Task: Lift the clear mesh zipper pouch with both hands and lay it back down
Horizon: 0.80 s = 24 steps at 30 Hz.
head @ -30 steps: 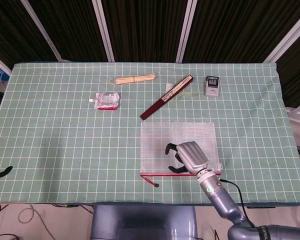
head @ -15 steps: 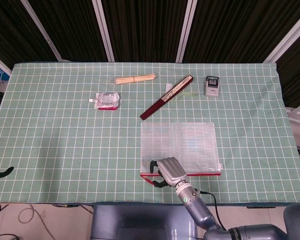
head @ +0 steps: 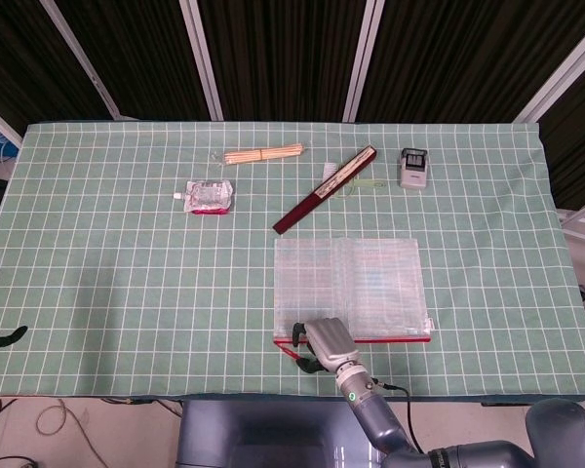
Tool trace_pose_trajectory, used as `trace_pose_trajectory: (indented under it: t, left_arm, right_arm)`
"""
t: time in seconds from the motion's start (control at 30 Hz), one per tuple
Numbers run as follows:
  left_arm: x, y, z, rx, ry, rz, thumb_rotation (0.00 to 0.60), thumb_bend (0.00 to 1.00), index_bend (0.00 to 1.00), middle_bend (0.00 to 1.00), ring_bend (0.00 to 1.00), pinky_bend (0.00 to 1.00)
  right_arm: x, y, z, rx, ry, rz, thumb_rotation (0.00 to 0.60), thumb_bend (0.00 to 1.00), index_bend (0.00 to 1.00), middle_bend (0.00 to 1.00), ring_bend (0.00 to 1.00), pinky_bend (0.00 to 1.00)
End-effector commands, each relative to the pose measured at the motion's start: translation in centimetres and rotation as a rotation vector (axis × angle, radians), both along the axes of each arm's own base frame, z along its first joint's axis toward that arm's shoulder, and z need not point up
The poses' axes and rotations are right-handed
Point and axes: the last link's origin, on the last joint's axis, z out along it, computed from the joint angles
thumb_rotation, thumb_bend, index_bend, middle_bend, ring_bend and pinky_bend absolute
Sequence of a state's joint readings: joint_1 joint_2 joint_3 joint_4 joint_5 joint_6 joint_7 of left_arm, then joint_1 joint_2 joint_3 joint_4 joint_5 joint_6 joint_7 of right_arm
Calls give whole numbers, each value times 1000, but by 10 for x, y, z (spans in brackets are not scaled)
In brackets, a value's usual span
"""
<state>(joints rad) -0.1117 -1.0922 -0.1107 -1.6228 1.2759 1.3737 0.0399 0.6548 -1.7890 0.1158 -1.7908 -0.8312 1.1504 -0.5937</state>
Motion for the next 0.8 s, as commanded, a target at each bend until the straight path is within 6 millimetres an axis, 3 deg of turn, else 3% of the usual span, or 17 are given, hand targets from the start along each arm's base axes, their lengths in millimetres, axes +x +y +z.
trace_pose_trajectory:
  t: [0.03, 0.8]
  left_arm:
    - [0, 0, 0, 0, 0, 0, 600, 0, 0, 0, 0, 0]
    - [0, 0, 0, 1, -3, 0, 600, 0, 0, 0, 0, 0]
  right_arm:
    - [-1, 2, -2, 3, 0, -10, 600, 359, 521, 1000, 1000, 992]
    - [-9, 9, -13, 6, 1, -62, 600, 366, 533, 1000, 1000, 992]
